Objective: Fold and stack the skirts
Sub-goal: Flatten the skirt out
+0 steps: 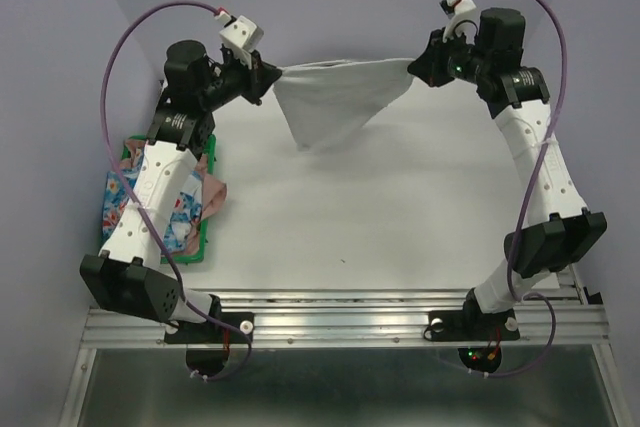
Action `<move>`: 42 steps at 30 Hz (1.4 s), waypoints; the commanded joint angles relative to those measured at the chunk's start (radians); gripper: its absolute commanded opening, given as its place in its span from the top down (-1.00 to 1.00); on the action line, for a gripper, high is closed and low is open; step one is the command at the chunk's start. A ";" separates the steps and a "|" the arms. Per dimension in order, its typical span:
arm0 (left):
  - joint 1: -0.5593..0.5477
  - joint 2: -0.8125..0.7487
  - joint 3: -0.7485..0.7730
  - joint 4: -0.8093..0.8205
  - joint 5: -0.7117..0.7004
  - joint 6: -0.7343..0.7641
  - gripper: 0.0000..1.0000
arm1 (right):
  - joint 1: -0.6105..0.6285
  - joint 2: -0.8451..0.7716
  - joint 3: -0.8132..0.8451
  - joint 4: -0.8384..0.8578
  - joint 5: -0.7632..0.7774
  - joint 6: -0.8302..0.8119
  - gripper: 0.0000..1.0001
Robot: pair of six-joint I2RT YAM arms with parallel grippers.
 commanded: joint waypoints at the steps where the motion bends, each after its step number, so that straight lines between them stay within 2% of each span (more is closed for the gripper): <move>1: 0.000 -0.060 -0.117 0.050 -0.032 0.027 1.00 | 0.011 -0.070 -0.118 0.064 0.019 -0.015 0.99; 3: -0.012 -0.075 -0.154 0.032 0.009 0.075 1.00 | 0.011 -0.089 -0.152 0.038 -0.089 -0.015 0.99; 4: -0.049 -0.092 -0.195 0.006 0.055 0.081 1.00 | 0.044 -0.090 -0.172 -0.009 -0.173 -0.015 0.99; 6: -0.130 -0.112 -0.228 -0.044 0.121 0.140 1.00 | 0.113 -0.108 -0.203 -0.049 -0.242 -0.035 0.99; 7: -0.251 -0.121 -0.240 -0.095 0.150 0.167 1.00 | 0.212 -0.122 -0.248 -0.063 -0.251 -0.045 0.99; 8: -0.300 -0.142 -0.263 -0.108 0.166 0.182 1.00 | 0.240 -0.141 -0.267 -0.052 -0.233 -0.009 0.99; 10: -0.348 -0.161 -0.265 -0.084 0.222 0.124 1.00 | 0.219 -0.162 -0.234 -0.005 -0.202 0.020 0.99; 13: -0.284 -0.158 -0.209 -0.024 0.229 -0.003 1.00 | 0.129 -0.118 -0.094 -0.009 -0.217 0.078 0.99; 14: -0.205 -0.152 -0.185 0.003 0.212 -0.046 1.00 | 0.086 -0.100 -0.010 -0.006 -0.196 0.091 0.99; 17: -0.076 -0.080 -0.133 0.079 0.139 -0.141 1.00 | 0.075 -0.028 0.052 -0.008 -0.088 0.051 0.99; 18: -0.075 -0.080 -0.110 0.065 0.099 -0.134 1.00 | 0.075 -0.012 0.044 -0.009 -0.075 0.048 0.99; 21: -0.051 0.053 -0.038 -0.056 -0.039 -0.071 1.00 | 0.075 0.032 -0.058 -0.008 -0.035 0.043 0.99; 22: -0.049 0.075 -0.039 -0.065 -0.041 -0.065 1.00 | 0.075 0.043 -0.095 0.001 -0.033 0.043 0.99; 25: -0.049 0.138 -0.093 -0.039 -0.067 -0.049 1.00 | 0.075 0.091 -0.215 0.038 -0.006 0.005 0.99; 29: -0.049 0.190 -0.186 0.025 -0.109 -0.048 1.00 | 0.075 0.141 -0.276 0.076 0.057 0.000 0.99; 35: -0.042 0.195 -0.205 0.048 -0.198 -0.026 1.00 | 0.075 0.131 -0.244 0.093 0.106 -0.003 0.99; 42: -0.036 0.259 -0.145 0.073 -0.271 -0.022 1.00 | 0.075 0.233 -0.156 0.141 0.134 0.028 0.99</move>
